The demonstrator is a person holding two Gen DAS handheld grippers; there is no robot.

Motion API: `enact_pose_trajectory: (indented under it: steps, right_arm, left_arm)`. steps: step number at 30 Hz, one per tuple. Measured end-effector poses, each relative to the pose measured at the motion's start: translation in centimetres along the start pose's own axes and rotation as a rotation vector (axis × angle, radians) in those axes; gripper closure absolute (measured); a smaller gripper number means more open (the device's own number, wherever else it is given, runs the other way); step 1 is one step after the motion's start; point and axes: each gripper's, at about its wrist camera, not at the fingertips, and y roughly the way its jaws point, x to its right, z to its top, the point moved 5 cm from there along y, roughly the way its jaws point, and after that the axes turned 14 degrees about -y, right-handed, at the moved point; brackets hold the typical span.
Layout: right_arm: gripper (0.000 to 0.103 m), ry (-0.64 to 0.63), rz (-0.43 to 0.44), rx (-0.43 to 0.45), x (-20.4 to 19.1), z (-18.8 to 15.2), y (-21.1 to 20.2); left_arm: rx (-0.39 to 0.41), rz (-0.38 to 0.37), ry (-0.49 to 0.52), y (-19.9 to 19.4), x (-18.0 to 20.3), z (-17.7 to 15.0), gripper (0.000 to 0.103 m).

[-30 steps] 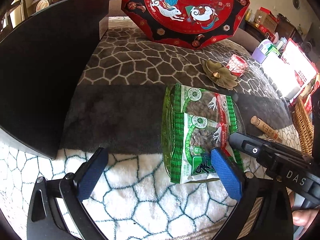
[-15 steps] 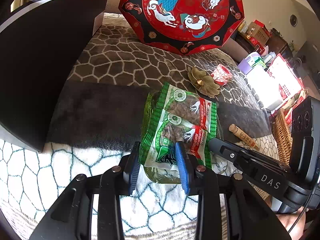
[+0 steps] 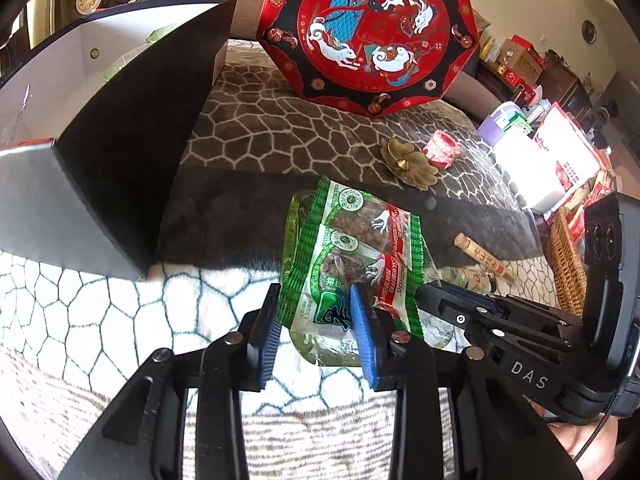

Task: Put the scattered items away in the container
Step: 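Close the left tool on the green packets while the right tool grips their edge, then carry the green packets into the white box and open both tools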

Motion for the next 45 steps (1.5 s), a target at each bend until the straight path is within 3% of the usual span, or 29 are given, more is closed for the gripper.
enact_pose_trajectory:
  steps: [3,6,9,11,14,17,20,25,33,37,45]
  right_arm:
    - [0.091,0.018,0.026,-0.010,-0.2,-0.9,-0.2]
    - [0.089,0.053,0.038,0.038,0.2,-0.4,-1.4]
    - [0.088,0.105,0.079,0.060,0.9,0.3,-1.3]
    - [0.086,0.114,0.061,0.059,1.2,0.7,-0.8]
    - [0.085,0.144,0.073,0.012,1.7,0.6,1.0]
    - [0.088,0.143,0.094,0.020,1.6,0.9,1.4]
    - [0.088,0.114,0.084,0.013,1.3,1.0,1.5]
    - [0.088,0.115,0.090,0.021,1.2,0.8,1.2]
    - [0.089,0.092,0.104,0.036,0.2,0.8,-0.3]
    - [0.090,0.168,0.134,0.026,0.6,-0.9,0.9]
    - [0.088,0.075,0.041,-0.002,-0.8,-0.9,0.5]
  left_arm:
    - [-0.029,0.015,0.010,0.4,-0.8,-1.8,0.071]
    - [-0.004,-0.004,0.000,-0.4,-1.4,-2.4,0.070]
    - [0.033,-0.029,0.000,-1.6,-1.5,-1.7,0.063]
    - [0.048,-0.012,-0.005,-1.6,-1.6,-0.9,0.059]
    - [0.021,0.012,-0.019,-0.2,-2.0,0.0,0.059]
    - [0.010,0.014,-0.004,1.1,-2.1,0.1,0.060]
    - [0.011,-0.022,0.007,1.1,-1.4,0.2,0.082]
    - [0.022,0.031,0.017,0.9,-1.2,0.1,0.090]
    - [0.044,0.049,0.034,-1.1,-0.7,0.6,0.090]
    - [0.039,0.081,0.077,0.1,-1.1,-0.1,0.090]
    - [0.049,0.129,0.102,0.4,-1.0,-1.0,0.091]
